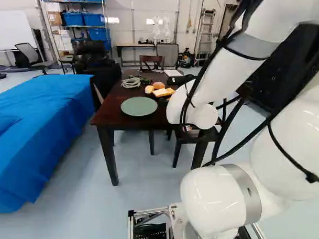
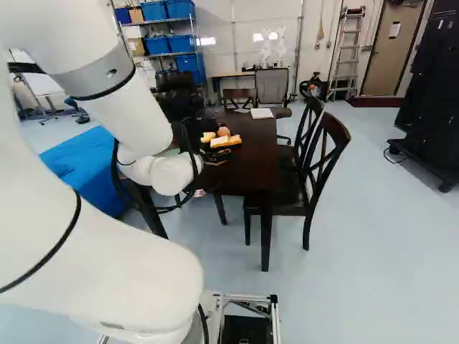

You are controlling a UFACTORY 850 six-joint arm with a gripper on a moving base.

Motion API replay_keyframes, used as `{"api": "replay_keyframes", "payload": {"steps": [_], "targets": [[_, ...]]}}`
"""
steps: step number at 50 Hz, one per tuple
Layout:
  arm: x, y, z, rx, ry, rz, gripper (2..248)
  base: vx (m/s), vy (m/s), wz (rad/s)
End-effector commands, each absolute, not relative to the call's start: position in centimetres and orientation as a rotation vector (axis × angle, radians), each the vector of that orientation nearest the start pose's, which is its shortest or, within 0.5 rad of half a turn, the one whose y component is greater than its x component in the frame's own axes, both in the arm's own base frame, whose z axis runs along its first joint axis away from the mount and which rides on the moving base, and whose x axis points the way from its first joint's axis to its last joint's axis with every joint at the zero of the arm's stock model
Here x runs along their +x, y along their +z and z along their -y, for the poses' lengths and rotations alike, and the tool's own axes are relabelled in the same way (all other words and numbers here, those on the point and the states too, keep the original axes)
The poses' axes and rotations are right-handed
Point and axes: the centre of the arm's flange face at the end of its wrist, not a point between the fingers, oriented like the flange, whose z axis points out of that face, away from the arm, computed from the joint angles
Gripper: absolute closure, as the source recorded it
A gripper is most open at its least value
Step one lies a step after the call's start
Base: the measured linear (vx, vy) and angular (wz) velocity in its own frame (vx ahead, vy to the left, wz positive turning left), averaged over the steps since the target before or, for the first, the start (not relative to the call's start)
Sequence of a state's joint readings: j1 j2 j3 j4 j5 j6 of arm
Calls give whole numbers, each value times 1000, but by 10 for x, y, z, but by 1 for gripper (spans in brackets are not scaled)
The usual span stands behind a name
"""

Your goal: Move the croissant to the empty plate

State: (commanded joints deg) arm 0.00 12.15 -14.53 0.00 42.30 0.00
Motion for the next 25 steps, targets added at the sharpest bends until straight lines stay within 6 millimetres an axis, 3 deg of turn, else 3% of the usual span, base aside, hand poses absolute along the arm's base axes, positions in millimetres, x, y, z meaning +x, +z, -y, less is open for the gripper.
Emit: {"api": "replay_keyframes", "payload": {"steps": [25], "targets": [[356, 413, 0, -2686, -1630, 0, 3, 0, 0, 0]]}}
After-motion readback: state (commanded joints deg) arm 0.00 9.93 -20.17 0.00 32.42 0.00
